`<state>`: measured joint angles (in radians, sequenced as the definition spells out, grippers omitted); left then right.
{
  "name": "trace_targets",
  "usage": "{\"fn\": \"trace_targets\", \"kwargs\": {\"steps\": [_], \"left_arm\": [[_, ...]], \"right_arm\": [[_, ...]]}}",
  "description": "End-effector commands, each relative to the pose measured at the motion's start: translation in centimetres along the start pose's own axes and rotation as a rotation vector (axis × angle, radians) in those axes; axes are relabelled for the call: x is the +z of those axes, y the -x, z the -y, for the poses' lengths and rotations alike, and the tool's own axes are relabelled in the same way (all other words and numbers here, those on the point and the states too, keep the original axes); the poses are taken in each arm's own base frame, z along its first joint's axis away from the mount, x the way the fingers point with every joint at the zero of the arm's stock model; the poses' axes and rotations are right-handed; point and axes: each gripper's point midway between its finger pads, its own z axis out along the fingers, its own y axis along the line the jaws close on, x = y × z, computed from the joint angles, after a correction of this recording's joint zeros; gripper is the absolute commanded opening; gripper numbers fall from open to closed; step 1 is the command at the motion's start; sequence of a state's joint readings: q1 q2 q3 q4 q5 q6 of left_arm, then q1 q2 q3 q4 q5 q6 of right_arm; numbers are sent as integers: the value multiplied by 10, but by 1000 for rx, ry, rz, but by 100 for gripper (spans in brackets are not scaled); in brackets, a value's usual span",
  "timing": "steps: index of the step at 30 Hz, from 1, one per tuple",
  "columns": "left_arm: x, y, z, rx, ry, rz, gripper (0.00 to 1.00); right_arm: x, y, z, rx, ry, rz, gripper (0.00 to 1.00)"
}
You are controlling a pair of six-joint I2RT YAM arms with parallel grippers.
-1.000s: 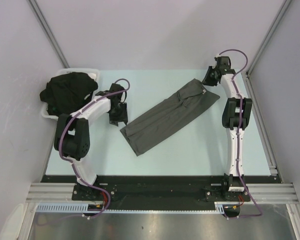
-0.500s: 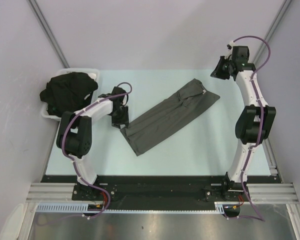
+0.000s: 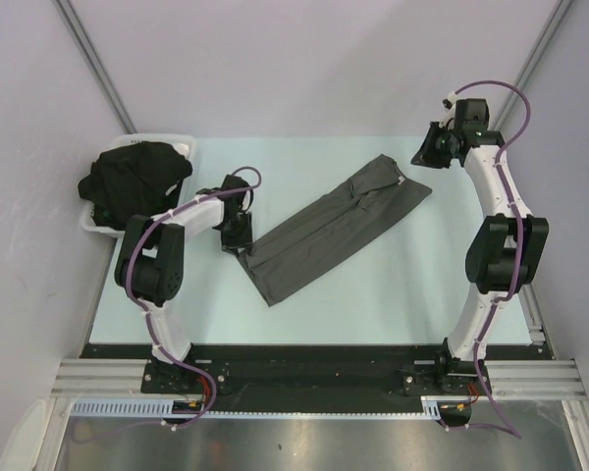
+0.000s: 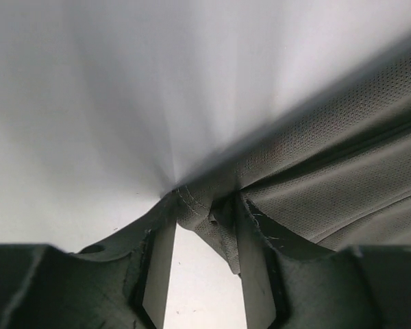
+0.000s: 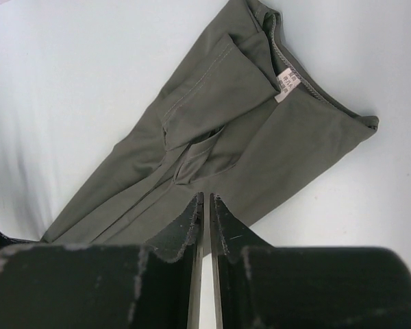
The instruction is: Fold and stack the t-shirts
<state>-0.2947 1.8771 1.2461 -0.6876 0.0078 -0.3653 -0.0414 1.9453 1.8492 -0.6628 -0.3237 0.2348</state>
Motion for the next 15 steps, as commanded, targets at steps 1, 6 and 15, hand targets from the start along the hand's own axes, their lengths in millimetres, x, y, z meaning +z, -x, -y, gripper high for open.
{"fn": "trace_targets", "kwargs": {"steps": [1, 6, 15], "left_arm": [[5, -6, 7, -8, -28, -12, 41], [5, -12, 10, -13, -29, -19, 31], [5, -30, 14, 16, -34, -67, 0]], "right_arm": [[-27, 13, -20, -28, 37, 46, 11], [-31, 12, -22, -30, 39, 49, 10], [-37, 12, -27, -21, 64, 58, 9]]}}
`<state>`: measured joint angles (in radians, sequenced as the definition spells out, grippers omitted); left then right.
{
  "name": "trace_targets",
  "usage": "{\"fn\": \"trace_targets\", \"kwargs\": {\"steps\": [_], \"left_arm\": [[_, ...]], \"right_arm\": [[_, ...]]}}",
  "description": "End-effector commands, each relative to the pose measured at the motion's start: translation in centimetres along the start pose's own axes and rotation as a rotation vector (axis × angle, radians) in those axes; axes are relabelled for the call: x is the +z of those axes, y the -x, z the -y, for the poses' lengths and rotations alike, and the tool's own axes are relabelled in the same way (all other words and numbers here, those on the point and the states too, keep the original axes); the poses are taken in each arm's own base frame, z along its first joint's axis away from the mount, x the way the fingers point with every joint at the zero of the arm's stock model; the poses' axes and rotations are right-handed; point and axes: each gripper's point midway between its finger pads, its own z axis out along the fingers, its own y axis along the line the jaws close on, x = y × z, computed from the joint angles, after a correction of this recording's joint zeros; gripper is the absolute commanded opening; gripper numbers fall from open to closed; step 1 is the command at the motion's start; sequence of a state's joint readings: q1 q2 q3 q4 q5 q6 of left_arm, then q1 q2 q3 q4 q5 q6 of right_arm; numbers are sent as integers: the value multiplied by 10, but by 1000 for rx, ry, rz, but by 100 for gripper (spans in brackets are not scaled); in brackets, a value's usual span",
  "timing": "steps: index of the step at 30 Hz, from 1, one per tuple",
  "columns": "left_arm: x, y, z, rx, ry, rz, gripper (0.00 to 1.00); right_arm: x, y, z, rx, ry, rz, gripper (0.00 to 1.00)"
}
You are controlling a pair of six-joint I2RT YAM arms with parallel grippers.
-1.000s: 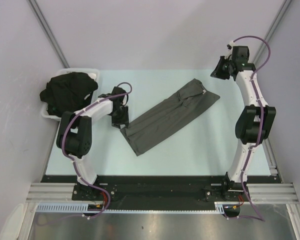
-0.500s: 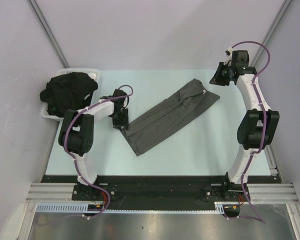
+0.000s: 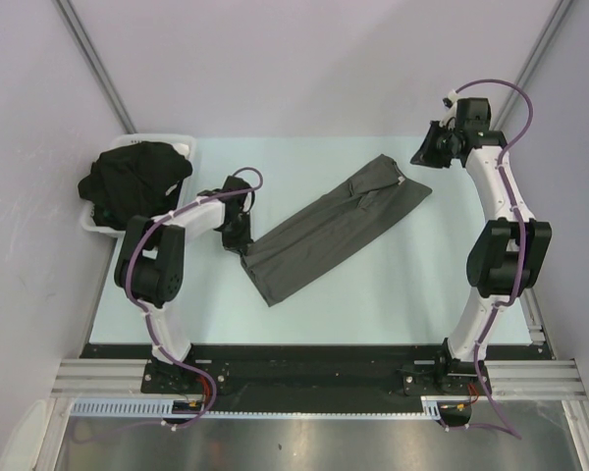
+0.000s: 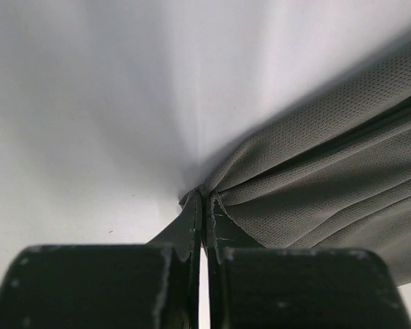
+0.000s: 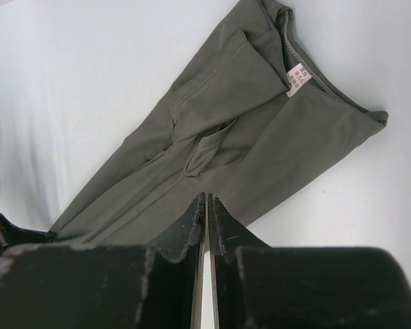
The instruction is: Fold and stack the t-shirts
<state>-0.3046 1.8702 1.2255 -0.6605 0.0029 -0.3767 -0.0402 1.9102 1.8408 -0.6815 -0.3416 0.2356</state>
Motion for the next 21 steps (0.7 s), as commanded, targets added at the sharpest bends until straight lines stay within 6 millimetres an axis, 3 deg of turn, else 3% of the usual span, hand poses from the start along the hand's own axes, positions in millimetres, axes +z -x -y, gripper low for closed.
{"fn": "trace_targets", "kwargs": {"steps": [1, 10, 14, 18, 21], "left_arm": [[2, -31, 12, 22, -29, -86, 0], [-4, -49, 25, 73, -33, -119, 0], [-5, -56, 21, 80, 4, -129, 1], [-10, -45, 12, 82, 70, -98, 16], [-18, -31, 3, 85, 134, -56, 20]], "right_arm": [[-25, 13, -19, -16, 47, 58, 9], [-28, 5, -32, -5, 88, 50, 6], [-28, 1, -31, -2, 88, 44, 9], [-25, -3, -30, 4, 94, 38, 10], [-26, -3, -29, 9, 95, 38, 9]]}}
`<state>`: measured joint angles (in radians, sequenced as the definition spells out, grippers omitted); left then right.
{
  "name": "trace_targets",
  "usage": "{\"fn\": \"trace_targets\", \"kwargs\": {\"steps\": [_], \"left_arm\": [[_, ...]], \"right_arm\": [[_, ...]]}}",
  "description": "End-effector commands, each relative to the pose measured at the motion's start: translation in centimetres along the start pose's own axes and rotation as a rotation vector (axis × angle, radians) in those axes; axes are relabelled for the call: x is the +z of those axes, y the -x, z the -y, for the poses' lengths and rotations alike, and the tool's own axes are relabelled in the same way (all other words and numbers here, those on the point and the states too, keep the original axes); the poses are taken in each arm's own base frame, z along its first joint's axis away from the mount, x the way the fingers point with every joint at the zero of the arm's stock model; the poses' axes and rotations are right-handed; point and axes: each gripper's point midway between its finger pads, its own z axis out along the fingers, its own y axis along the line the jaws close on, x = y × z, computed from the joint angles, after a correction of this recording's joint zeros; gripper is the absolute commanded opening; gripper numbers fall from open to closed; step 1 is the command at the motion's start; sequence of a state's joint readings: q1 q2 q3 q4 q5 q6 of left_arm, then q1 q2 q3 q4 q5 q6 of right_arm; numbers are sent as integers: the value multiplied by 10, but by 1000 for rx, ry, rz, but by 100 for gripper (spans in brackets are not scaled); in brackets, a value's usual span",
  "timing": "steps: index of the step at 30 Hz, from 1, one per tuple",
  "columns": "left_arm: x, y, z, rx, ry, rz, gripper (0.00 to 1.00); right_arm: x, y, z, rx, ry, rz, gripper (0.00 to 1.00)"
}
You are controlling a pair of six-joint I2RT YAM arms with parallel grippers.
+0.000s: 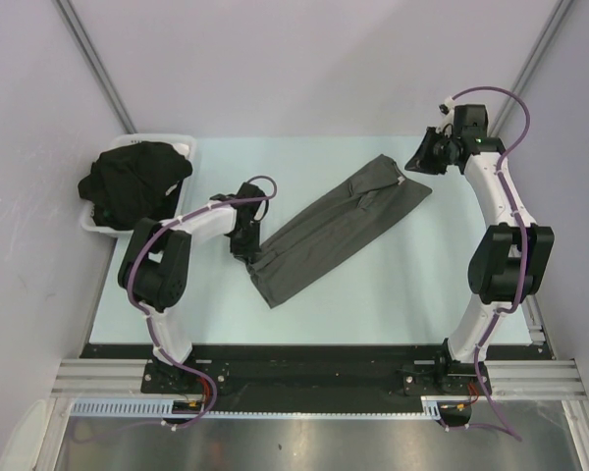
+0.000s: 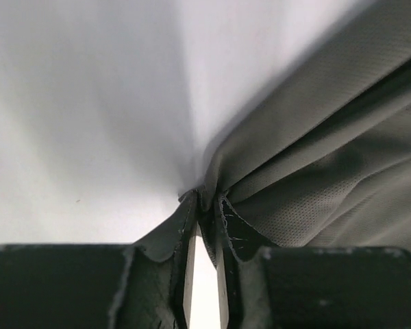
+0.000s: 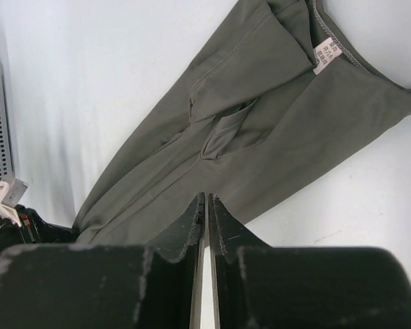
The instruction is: Fold and stack the t-shirts
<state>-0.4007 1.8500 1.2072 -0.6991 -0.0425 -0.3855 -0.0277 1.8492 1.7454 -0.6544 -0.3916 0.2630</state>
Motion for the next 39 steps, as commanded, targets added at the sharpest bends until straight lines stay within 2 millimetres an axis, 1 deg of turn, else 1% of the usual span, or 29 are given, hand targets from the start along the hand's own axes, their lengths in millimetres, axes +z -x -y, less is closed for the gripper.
{"fn": "trace_targets", "kwargs": {"steps": [1, 2, 4, 7, 11, 13, 15, 19, 22, 26, 31, 35, 39], "left_arm": [[-15, -8, -18, 1, 121, -37, 21], [-19, 0, -22, 0, 150, -15, 22], [-24, 3, -30, -3, 188, -12, 22], [-35, 12, -39, -21, 230, 28, 23], [-42, 20, -45, -37, 242, 52, 30], [-41, 17, -45, -34, 241, 35, 34], [-41, 15, -43, -31, 228, 26, 36], [-44, 14, -29, -42, 144, 30, 43], [-45, 15, -23, -48, 113, 40, 46], [-44, 19, -18, -44, 100, 39, 46], [-49, 24, -6, -29, 61, 50, 47], [-46, 22, 2, -20, 42, 37, 47], [-43, 15, 14, 3, 24, 21, 46]], "right_arm": [[-18, 15, -17, -16, 44, 65, 9], [-18, 15, -17, -14, 46, 64, 9], [-19, 16, -17, -14, 44, 68, 10], [-19, 15, -16, -7, 47, 64, 11], [-18, 15, -15, -2, 54, 63, 12], [-16, 13, -14, 6, 57, 57, 13], [-16, 13, -15, 7, 61, 57, 13], [-13, 11, -14, 15, 64, 46, 13], [-12, 12, -15, 18, 71, 46, 14], [-12, 13, -15, 24, 80, 44, 14], [-11, 12, -13, 30, 78, 43, 14], [-11, 11, -12, 37, 85, 40, 14], [-11, 12, -12, 44, 92, 39, 14]]}}
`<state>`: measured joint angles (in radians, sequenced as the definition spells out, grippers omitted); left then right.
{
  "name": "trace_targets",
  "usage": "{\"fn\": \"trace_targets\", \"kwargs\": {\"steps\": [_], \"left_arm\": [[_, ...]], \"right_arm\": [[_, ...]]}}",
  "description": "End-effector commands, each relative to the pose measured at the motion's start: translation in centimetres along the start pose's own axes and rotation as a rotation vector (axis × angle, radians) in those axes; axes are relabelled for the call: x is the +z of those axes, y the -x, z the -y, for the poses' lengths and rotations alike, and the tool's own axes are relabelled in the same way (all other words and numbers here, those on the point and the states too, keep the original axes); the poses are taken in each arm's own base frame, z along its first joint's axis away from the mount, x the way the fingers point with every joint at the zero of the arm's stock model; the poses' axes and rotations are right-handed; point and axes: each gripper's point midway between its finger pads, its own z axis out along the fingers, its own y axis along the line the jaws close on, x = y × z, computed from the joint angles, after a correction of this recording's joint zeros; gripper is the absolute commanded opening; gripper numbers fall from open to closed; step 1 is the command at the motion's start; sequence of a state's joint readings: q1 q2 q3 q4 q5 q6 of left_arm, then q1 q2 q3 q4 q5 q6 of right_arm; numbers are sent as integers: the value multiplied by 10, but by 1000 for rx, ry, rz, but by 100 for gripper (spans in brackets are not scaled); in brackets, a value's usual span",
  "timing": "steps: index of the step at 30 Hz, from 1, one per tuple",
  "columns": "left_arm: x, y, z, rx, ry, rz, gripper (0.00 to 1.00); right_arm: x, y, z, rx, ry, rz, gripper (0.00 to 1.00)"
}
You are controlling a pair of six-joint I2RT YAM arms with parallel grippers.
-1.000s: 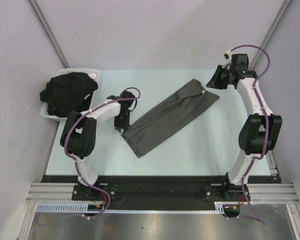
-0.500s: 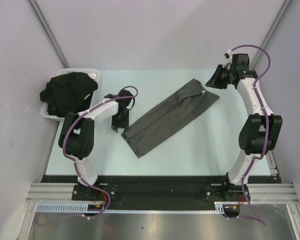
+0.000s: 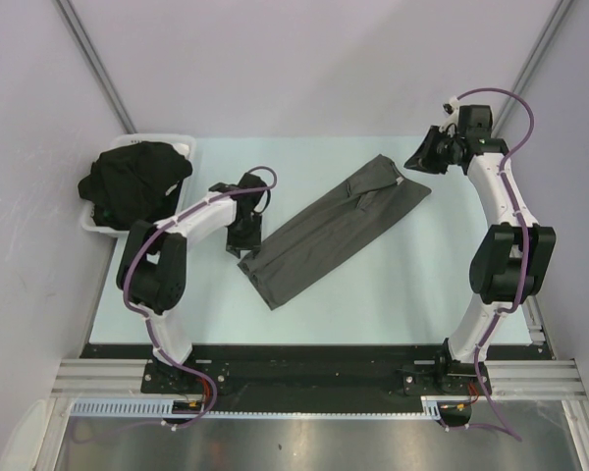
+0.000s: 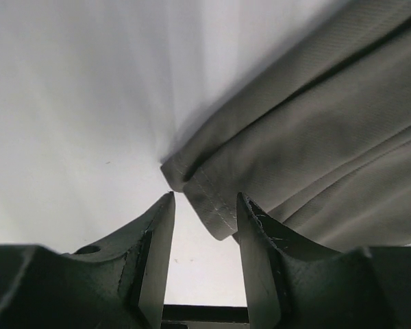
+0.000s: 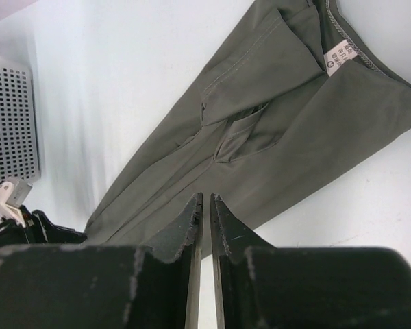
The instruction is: Fold and stack the t-shirts
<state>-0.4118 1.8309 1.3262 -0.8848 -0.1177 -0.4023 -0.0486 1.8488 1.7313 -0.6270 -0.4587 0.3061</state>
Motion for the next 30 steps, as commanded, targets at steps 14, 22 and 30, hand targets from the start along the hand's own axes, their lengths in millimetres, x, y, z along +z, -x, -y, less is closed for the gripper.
{"fn": "trace_targets", "kwargs": {"steps": [14, 22, 30], "left_arm": [[-7, -1, 20, 16, -30, 20, 43], [-2, -4, 16, 28, -6, 5, 44], [3, -5, 13, 23, 8, 1, 47]], "right_arm": [[-8, 5, -4, 33, 59, 25, 14], [-9, 5, -3, 37, 63, 27, 14], [-11, 5, -2, 38, 60, 26, 14]]}}
